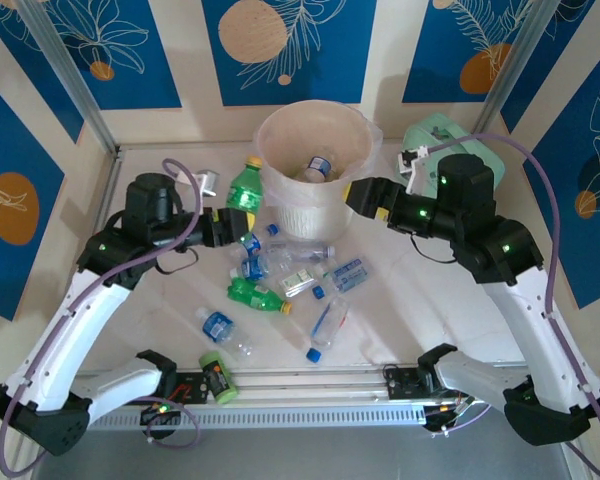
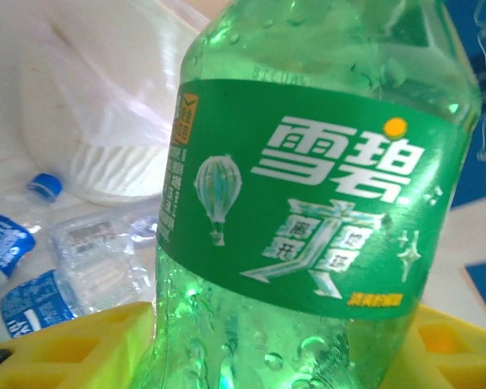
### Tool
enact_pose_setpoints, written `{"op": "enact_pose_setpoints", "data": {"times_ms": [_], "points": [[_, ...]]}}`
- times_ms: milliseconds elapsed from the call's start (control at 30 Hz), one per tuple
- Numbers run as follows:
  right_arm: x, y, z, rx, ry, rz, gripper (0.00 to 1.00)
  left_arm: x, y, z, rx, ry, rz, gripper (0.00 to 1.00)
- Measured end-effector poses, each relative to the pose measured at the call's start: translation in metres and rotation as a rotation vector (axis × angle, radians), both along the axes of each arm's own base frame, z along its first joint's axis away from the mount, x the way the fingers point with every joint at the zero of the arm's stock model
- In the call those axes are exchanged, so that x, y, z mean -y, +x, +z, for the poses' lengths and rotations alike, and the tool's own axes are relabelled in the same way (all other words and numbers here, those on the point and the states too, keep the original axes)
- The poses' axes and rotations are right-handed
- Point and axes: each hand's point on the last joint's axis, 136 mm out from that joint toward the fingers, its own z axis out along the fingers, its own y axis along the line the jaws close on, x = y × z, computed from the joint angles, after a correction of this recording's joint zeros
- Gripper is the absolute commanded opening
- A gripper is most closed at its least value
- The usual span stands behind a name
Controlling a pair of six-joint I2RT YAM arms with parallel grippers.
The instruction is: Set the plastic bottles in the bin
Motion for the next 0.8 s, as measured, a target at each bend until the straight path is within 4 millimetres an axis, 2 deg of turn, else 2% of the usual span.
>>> {"op": "enact_pose_setpoints", "data": {"times_ms": [233,400,500,667,800], "points": [[-0.024,-0.005,0.014,0.011,0.013,0.103,0.9,0.035,-0.027,0.003,0.074,0.063,-0.195,0.38],[-0.038,-0.005,0.015,0.001,0.009,0.144,0.82,0.054,-0.037,0.011,0.14,0.094,-0.298,0.38],[-0.046,-0.002,0.016,-0.005,0.007,0.162,0.75,0.059,-0.039,0.01,0.155,0.108,-0.327,0.38],[-0.059,-0.001,0.014,-0.02,0.003,0.196,0.74,0.065,-0.04,0.005,0.163,0.129,-0.358,0.38],[-0.068,0.0,0.013,-0.028,-0.002,0.215,0.68,0.065,-0.04,0.006,0.17,0.131,-0.362,0.37]]}}
